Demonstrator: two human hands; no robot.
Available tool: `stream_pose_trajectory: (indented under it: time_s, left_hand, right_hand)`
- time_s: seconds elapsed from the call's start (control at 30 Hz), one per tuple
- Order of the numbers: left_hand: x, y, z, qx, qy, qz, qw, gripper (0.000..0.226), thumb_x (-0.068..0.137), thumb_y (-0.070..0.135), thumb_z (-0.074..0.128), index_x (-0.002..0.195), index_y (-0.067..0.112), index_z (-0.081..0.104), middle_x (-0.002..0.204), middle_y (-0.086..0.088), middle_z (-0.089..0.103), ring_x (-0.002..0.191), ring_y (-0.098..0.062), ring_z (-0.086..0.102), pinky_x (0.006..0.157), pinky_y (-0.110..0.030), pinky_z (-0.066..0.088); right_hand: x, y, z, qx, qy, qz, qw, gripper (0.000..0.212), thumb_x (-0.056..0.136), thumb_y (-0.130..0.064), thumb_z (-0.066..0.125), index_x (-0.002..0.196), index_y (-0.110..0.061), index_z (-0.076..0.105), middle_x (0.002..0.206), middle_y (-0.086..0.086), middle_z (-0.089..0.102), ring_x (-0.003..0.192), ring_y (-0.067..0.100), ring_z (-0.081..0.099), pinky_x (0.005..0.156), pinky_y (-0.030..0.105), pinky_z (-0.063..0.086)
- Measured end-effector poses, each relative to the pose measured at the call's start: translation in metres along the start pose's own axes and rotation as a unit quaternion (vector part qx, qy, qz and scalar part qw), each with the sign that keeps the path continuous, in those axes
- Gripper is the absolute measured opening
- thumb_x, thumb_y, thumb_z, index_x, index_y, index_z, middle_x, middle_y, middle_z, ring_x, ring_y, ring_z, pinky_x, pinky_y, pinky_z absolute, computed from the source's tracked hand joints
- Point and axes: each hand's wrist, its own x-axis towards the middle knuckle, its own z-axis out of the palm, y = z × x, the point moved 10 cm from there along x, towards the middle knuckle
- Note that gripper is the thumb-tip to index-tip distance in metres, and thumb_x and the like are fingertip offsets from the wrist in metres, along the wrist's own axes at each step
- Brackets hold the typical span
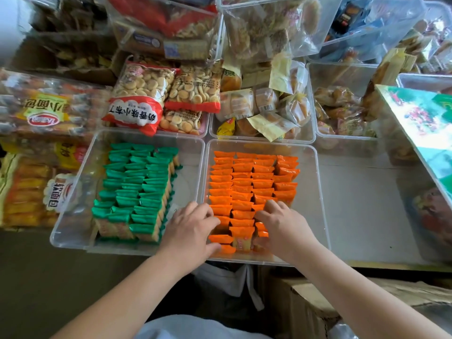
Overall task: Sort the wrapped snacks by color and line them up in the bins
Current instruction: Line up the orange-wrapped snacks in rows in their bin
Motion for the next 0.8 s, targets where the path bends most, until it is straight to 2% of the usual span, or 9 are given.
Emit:
stream_pose_trajectory:
  time_s: [0.07,0.13,0.23,0.4,0.47,0.6,0.67,0.8]
  left_hand:
    - [0.002,-0.01,-0.009,-0.029,0.037,-0.019,0.999,0.05,0.073,0.043,0.091,0.117,0.026,0.072,0.112,0.011,0.055,0.108,-0.018,0.053,0.09,-0.044,0.053]
    - [0.001,-0.026,-0.016,-0.093,0.058,-0.05,0.993,0.052,0.075,0.031,0.092,0.122,0.022,0.071,0.113,0.011,0.054,0.109,-0.018,0.056,0.088,-0.044,0.056]
    - [-0.007,-0.032,-0.017,-0.115,0.061,-0.048,0.99,0.05,0.078,0.027,0.089,0.125,0.021,0.071,0.112,0.01,0.054,0.108,-0.016,0.057,0.088,-0.042,0.056]
    - [-0.018,-0.042,-0.016,-0.17,0.072,-0.063,0.981,0.043,0.081,0.028,0.086,0.122,0.023,0.073,0.114,0.012,0.056,0.108,-0.011,0.059,0.095,-0.031,0.052]
    - [-0.02,-0.045,-0.013,-0.175,0.069,-0.066,0.98,0.042,0.081,0.027,0.085,0.121,0.023,0.073,0.115,0.012,0.056,0.108,-0.011,0.059,0.095,-0.033,0.052]
    - [-0.019,-0.046,-0.013,-0.178,0.07,-0.077,0.978,0.041,0.083,0.03,0.084,0.122,0.024,0.072,0.114,0.013,0.055,0.108,-0.011,0.058,0.095,-0.034,0.052]
    - [-0.017,-0.045,-0.013,-0.17,0.067,-0.082,0.98,0.041,0.084,0.031,0.083,0.123,0.025,0.072,0.114,0.014,0.055,0.109,-0.011,0.057,0.094,-0.035,0.053]
    - [-0.012,-0.03,-0.022,-0.096,0.093,-0.055,0.989,0.032,0.081,0.025,0.084,0.112,0.022,0.074,0.108,0.01,0.059,0.104,-0.018,0.056,0.086,-0.041,0.056]
  right_hand:
    - [0.007,-0.018,-0.006,0.056,0.017,-0.018,0.998,0.054,0.089,-0.06,0.067,0.135,-0.034,0.058,0.127,-0.005,0.053,0.121,0.021,0.053,0.088,0.037,0.055]
    - [0.017,-0.039,-0.004,0.112,-0.003,-0.028,0.993,0.056,0.084,-0.062,0.073,0.131,-0.035,0.061,0.122,-0.007,0.057,0.116,0.02,0.058,0.081,0.036,0.053]
    - [0.03,-0.065,0.012,0.058,-0.056,-0.051,0.995,0.06,0.078,-0.066,0.076,0.127,-0.034,0.062,0.117,-0.005,0.057,0.112,0.021,0.057,0.072,0.033,0.041]
    - [0.045,-0.074,0.012,-0.025,-0.016,-0.061,0.998,0.064,0.082,-0.068,0.07,0.128,-0.027,0.052,0.12,-0.002,0.055,0.116,0.024,0.055,0.08,0.037,0.041]
    - [0.054,-0.07,0.005,-0.006,0.008,-0.044,0.999,0.064,0.082,-0.067,0.071,0.127,-0.026,0.05,0.121,-0.001,0.054,0.117,0.025,0.056,0.083,0.037,0.042]
    - [0.063,-0.061,0.008,0.032,0.011,-0.024,0.999,0.062,0.079,-0.072,0.071,0.12,-0.029,0.056,0.112,-0.004,0.054,0.108,0.023,0.058,0.071,0.034,0.037]
    - [0.06,-0.062,0.011,0.018,0.013,-0.041,0.999,0.059,0.083,-0.073,0.066,0.121,-0.028,0.059,0.113,-0.004,0.055,0.11,0.023,0.057,0.072,0.034,0.035]
    - [0.053,-0.053,0.01,0.031,0.03,-0.042,0.998,0.062,0.082,-0.077,0.063,0.123,-0.03,0.062,0.112,-0.006,0.057,0.108,0.02,0.057,0.072,0.033,0.034]
